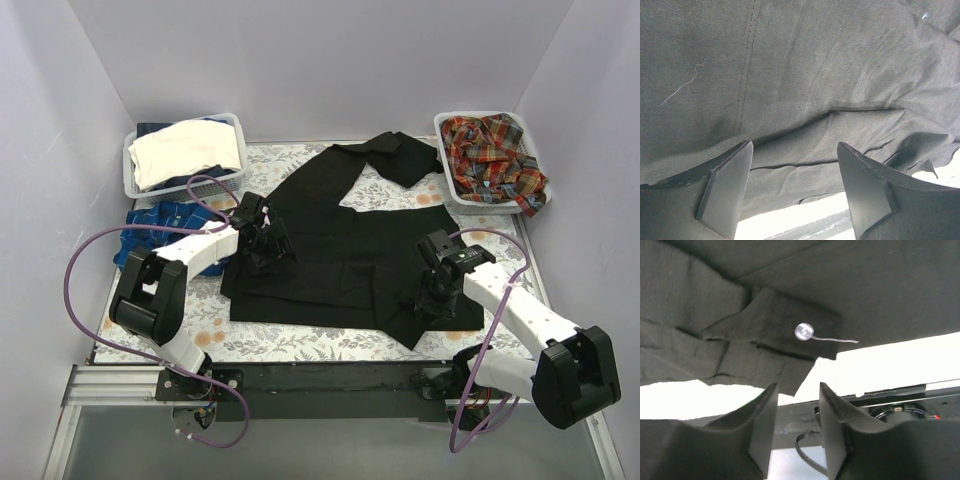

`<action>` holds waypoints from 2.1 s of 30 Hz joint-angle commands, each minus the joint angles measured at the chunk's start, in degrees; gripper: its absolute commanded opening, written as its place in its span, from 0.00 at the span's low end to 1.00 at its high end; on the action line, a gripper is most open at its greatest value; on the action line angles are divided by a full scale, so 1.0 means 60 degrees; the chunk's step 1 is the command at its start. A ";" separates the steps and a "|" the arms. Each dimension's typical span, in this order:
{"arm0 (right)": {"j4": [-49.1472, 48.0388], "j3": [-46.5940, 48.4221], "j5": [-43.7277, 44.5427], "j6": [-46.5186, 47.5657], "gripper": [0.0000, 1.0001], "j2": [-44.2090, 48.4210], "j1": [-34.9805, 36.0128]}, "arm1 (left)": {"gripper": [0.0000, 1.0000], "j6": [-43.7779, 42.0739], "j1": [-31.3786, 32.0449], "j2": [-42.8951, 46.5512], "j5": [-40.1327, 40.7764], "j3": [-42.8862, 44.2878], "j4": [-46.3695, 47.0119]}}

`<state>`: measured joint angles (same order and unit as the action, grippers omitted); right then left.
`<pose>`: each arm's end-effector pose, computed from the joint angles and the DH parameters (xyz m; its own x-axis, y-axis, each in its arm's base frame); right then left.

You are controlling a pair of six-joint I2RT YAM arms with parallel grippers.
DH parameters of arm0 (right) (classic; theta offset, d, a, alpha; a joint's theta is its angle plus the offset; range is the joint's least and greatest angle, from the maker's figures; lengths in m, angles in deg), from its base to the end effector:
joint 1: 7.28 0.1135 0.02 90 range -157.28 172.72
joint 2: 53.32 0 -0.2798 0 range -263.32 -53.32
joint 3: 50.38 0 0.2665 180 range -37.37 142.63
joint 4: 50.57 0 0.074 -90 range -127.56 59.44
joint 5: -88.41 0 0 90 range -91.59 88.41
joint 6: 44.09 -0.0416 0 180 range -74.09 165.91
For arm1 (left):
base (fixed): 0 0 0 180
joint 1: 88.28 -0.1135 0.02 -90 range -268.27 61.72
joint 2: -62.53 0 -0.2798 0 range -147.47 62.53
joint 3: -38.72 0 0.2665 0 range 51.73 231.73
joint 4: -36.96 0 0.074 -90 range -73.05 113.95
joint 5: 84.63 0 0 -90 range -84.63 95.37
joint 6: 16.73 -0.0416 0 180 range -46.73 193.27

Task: Fold and stack the long sleeve shirts
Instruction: Fold the shirt

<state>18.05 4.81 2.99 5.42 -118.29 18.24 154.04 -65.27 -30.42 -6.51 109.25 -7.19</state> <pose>0.1706 0.0778 0.2086 -0.9417 0.2676 -0.2037 0.2584 0.9634 0.0711 0.2971 -0.1355 0.1860 -0.5874 -0.7999 0.1227 -0.7602 0.4934 -0.4228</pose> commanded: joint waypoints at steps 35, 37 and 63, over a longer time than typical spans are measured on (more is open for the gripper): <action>-0.1871 0.0427 0.1449 0.0654 0.53 -0.1916 -0.0591 | 0.68 -0.0235 -0.0011 0.0652 0.0076 0.0009 -0.0157; -0.2003 0.0398 0.1347 0.0785 0.49 -0.1930 -0.0591 | 0.68 -0.0235 -0.0011 0.0623 0.0076 0.0023 -0.0143; -0.1391 0.0382 0.1388 0.0581 0.07 -0.2459 -0.0605 | 0.68 -0.0220 -0.0011 0.0301 0.0193 0.0097 -0.0216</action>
<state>5.11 5.97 7.10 9.62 -134.99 14.81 153.15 -65.29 -29.28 -6.22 109.23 -7.86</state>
